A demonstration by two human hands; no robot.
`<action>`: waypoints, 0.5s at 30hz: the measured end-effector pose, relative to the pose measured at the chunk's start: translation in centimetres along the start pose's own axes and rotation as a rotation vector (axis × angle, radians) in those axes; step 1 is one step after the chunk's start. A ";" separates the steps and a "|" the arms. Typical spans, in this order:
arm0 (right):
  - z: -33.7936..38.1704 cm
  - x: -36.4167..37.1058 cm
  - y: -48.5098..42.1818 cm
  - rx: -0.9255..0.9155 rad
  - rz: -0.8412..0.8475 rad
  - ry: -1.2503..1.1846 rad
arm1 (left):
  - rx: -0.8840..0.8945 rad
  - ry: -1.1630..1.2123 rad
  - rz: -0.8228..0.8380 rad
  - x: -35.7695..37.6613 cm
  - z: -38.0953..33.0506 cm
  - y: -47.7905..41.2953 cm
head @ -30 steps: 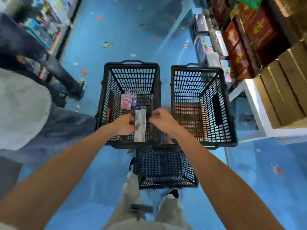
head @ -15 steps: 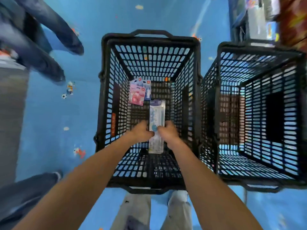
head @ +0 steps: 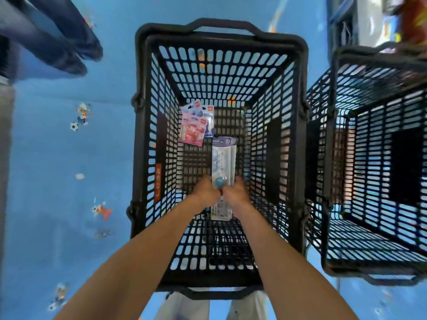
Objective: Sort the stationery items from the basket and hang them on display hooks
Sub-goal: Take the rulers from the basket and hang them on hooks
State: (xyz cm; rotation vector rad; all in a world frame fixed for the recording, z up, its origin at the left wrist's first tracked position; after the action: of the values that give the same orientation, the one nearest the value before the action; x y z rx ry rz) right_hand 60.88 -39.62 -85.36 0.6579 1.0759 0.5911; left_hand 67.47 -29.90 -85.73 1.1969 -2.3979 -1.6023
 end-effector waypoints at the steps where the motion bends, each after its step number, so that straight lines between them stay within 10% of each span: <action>1: 0.0 0.0 0.0 0.005 -0.004 -0.004 | -0.015 0.010 0.002 0.2 0.2 0.0; 15: -0.3 0.6 1.2 0.012 0.055 -0.051 | -0.111 0.123 0.037 0.6 1.3 0.1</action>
State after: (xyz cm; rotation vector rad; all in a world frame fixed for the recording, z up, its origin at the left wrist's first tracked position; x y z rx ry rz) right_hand 60.70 -38.32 -85.00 0.7110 1.0170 0.6131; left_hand 66.50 -29.22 -86.47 1.1874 -2.2129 -1.5790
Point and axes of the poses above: each hand's wrist, its own y-axis away from the middle knuckle, its own x-axis out of the palm, z = x × y, the point moved 6 cm from there along -y, towards the middle knuckle, and after that the axes turned 14 degrees about -z, right-handed, at the moved point
